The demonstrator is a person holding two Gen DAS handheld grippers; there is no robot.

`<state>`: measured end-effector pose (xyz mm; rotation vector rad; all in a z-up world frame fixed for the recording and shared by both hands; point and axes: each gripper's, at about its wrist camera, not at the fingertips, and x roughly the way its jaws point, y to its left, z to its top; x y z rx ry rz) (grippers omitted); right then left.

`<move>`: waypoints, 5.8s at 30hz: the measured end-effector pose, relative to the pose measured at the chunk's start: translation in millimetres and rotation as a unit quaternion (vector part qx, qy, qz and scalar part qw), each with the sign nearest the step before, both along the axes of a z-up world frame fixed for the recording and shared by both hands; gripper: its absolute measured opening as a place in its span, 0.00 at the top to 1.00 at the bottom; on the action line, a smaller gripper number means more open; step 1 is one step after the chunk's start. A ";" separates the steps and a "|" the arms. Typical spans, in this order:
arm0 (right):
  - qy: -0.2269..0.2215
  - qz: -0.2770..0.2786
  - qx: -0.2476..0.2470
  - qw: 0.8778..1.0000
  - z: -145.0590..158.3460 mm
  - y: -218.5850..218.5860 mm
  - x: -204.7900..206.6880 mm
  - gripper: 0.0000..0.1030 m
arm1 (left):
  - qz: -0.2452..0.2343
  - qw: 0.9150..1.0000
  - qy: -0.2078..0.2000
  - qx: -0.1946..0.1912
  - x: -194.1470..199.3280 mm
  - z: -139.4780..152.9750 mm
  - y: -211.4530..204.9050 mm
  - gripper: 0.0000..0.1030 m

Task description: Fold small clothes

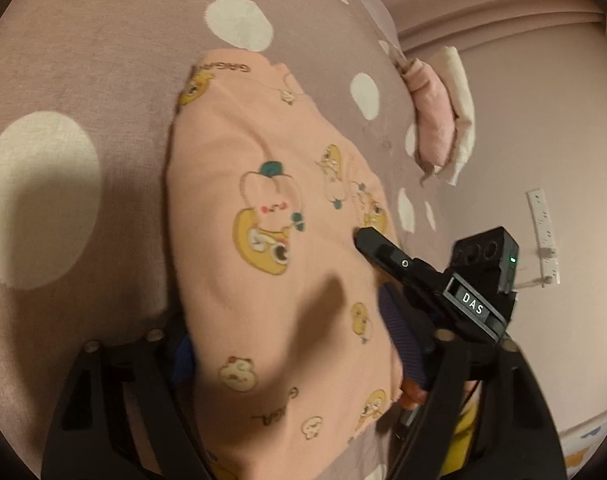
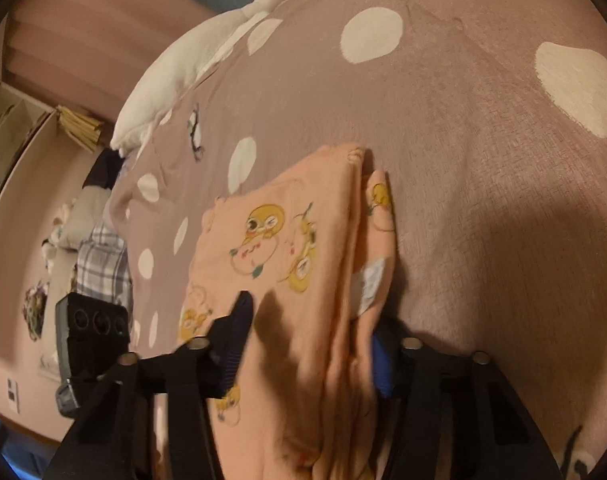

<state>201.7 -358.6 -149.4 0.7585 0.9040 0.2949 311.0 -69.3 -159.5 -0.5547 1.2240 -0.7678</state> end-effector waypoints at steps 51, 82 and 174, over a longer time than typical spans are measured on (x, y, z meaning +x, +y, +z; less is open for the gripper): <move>-0.180 0.051 -0.084 0.979 139.7 107.4 -207.7 0.81 | 0.042 0.967 -0.225 0.116 -248.3 130.3 73.5 0.74; -0.241 0.107 -0.130 0.956 173.9 167.9 -245.6 0.81 | 0.091 0.955 -0.265 0.094 -304.7 153.6 134.7 0.74; -0.247 0.135 -0.167 0.945 177.4 206.5 -171.3 0.81 | 0.117 0.951 -0.257 0.122 -212.3 147.0 143.5 0.74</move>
